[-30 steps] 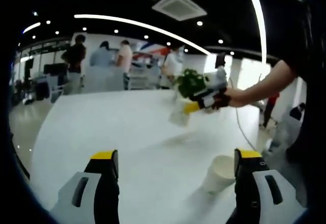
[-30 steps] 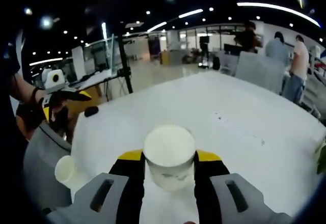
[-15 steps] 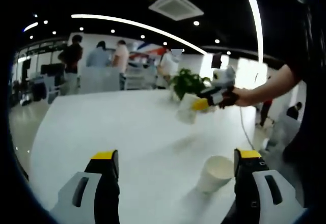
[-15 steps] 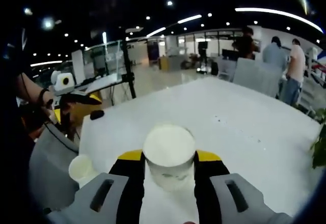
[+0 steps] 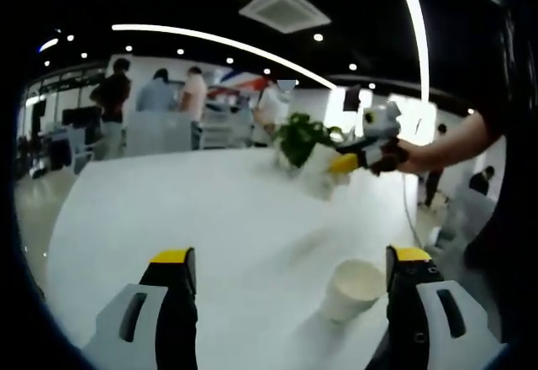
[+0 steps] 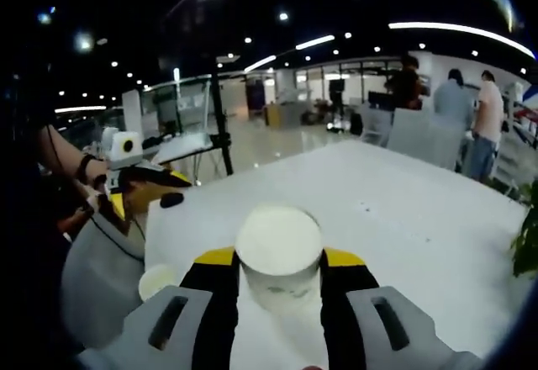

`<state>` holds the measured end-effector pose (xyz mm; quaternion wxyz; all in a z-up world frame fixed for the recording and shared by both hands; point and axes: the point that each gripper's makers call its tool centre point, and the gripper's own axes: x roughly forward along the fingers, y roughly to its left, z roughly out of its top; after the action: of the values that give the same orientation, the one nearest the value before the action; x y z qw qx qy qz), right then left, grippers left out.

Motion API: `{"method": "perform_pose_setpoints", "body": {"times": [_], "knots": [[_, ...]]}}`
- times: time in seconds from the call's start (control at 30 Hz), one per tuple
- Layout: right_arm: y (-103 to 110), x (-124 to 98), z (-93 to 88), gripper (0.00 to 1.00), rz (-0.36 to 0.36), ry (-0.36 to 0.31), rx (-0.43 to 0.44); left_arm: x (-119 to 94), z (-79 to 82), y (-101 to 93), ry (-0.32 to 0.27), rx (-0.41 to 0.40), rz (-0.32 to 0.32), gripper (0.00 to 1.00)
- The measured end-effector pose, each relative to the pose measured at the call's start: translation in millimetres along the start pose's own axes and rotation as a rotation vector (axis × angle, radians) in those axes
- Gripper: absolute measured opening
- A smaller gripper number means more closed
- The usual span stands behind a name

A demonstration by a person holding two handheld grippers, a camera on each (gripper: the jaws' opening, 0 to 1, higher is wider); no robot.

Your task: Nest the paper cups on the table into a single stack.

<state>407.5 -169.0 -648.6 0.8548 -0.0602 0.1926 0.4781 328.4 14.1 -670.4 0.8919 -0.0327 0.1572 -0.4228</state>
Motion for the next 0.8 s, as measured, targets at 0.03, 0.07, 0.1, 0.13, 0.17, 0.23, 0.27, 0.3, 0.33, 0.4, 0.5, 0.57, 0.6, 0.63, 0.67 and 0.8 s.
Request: {"method": "perform_pose_setpoints", "body": {"times": [0.03, 0.07, 0.1, 0.13, 0.17, 0.23, 0.27, 0.3, 0.33, 0.4, 0.5, 0.57, 0.6, 0.63, 0.67, 0.8], "knots": [[4, -1, 0.3, 0.34, 0.005, -0.001, -0.003, 0, -0.7, 0.2, 0.001, -0.003, -0.001, 0.92], [7, -2, 0.4, 0.34, 0.01, -0.001, -0.006, 0, -0.9, 0.1, 0.003, -0.003, -0.001, 0.92], [9, -2, 0.6, 0.34, 0.013, 0.0, -0.007, 0, -1.0, -0.2, 0.003, -0.001, -0.002, 0.92], [10, -3, -0.1, 0.34, 0.016, 0.001, -0.009, 0, -0.9, -0.4, 0.004, -0.001, -0.003, 0.92], [12, -4, 1.0, 0.34, 0.019, -0.001, -0.013, 1, -0.9, -1.2, 0.006, -0.001, -0.003, 0.92], [15, -6, 3.2, 0.34, 0.025, -0.002, -0.02, 1, -0.5, -1.9, 0.006, 0.005, -0.004, 0.92], [16, -7, 4.5, 0.34, 0.025, -0.004, -0.021, 1, -0.5, -2.0, 0.007, 0.006, -0.004, 0.92], [18, -9, 7.1, 0.34, 0.028, -0.011, -0.019, 1, -0.9, -2.4, 0.008, 0.003, -0.005, 0.92], [18, -9, 8.0, 0.34, 0.027, -0.013, -0.018, 2, -0.8, -2.7, 0.007, 0.0, -0.006, 0.92], [21, -11, 12.8, 0.34, 0.029, -0.024, -0.015, 2, -0.5, -3.2, 0.007, 0.001, -0.007, 0.92], [27, -12, 18.3, 0.34, 0.04, -0.035, -0.021, 3, 1.8, -5.0, 0.005, 0.002, -0.011, 0.92], [28, -12, 19.7, 0.34, 0.043, -0.036, -0.021, 3, 4.6, -4.8, -0.009, 0.005, -0.009, 0.92], [30, -12, 21.7, 0.34, 0.045, -0.045, -0.019, 3, 4.9, -4.5, -0.01, 0.004, -0.008, 0.92], [31, -12, 22.9, 0.34, 0.046, -0.047, -0.018, 3, 5.5, -4.0, -0.014, -0.002, -0.005, 0.92], [34, -12, 24.6, 0.34, 0.05, -0.049, -0.017, 3, 5.6, -4.2, -0.015, -0.006, -0.005, 0.92], [45, -14, 31.6, 0.34, 0.063, -0.069, -0.015, 3, 5.2, -7.0, -0.015, -0.005, -0.011, 0.92]]}}
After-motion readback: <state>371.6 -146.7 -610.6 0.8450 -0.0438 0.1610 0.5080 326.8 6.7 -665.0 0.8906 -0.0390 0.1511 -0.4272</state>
